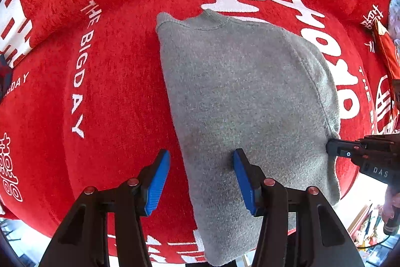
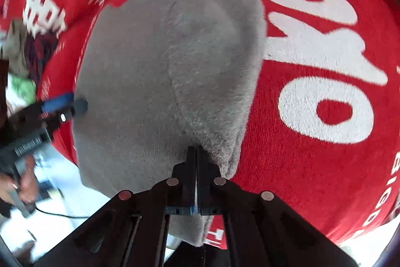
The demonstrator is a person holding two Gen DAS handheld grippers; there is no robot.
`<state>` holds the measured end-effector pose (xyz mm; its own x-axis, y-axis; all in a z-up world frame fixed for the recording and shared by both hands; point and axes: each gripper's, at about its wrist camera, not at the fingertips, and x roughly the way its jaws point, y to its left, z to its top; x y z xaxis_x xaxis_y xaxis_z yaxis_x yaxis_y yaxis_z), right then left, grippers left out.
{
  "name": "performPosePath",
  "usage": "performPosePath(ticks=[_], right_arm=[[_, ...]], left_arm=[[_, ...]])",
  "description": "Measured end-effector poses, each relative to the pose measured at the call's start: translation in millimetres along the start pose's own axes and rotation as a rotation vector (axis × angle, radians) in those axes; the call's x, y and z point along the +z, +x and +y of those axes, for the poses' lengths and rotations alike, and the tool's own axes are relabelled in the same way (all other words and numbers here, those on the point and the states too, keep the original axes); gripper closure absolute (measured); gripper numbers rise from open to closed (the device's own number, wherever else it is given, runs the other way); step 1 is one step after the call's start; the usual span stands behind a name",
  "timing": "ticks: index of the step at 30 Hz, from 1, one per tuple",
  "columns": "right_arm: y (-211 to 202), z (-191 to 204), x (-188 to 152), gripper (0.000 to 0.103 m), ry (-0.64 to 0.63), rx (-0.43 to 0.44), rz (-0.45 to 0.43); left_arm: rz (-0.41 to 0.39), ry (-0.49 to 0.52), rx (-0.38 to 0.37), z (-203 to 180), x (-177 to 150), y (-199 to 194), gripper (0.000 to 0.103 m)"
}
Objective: Fold small clothes
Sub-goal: 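Press the sweater's folded edge flat with the right tool, then open it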
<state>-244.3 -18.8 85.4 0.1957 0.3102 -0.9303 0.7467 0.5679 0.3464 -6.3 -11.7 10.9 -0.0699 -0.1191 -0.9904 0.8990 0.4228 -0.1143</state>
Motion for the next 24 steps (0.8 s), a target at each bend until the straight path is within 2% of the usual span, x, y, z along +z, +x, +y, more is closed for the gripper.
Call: performPosePath(ticks=[6,7,8,9,10,16,21,24], right_arm=[[-2.7,6.0,3.1,0.103,-0.023,-0.034,0.005],[-0.6,7.2,4.4,0.103,-0.020,-0.032,0.004],[-0.2,7.9,5.1,0.103,-0.017,-0.029,0.004],[0.1,9.0,5.4,0.103,-0.013,-0.026,0.003],[-2.8,-1.5,5.7,0.103,-0.012,-0.023,0.002],[-6.1,2.9,4.9,0.100,0.017,-0.003,0.006],[-18.9,8.0,5.6,0.099,0.040,0.007,-0.019],[-25.4,10.4,8.3,0.099,0.056,0.007,-0.039]], left_arm=[[0.014,-0.018,-0.004,0.3,2.2,1.5,0.049],[0.014,-0.025,-0.011,1.3,2.7,1.5,0.043],[0.014,-0.031,-0.017,2.4,2.9,1.7,0.032],[0.015,-0.037,-0.008,3.5,2.9,2.3,0.006],[0.014,-0.037,0.008,3.9,2.4,2.2,0.000],[0.020,-0.046,0.060,6.3,-0.5,-0.7,0.000],[0.006,-0.096,0.009,11.6,1.3,-6.1,0.000],[0.004,-0.124,0.024,13.8,3.5,-6.7,0.000]])
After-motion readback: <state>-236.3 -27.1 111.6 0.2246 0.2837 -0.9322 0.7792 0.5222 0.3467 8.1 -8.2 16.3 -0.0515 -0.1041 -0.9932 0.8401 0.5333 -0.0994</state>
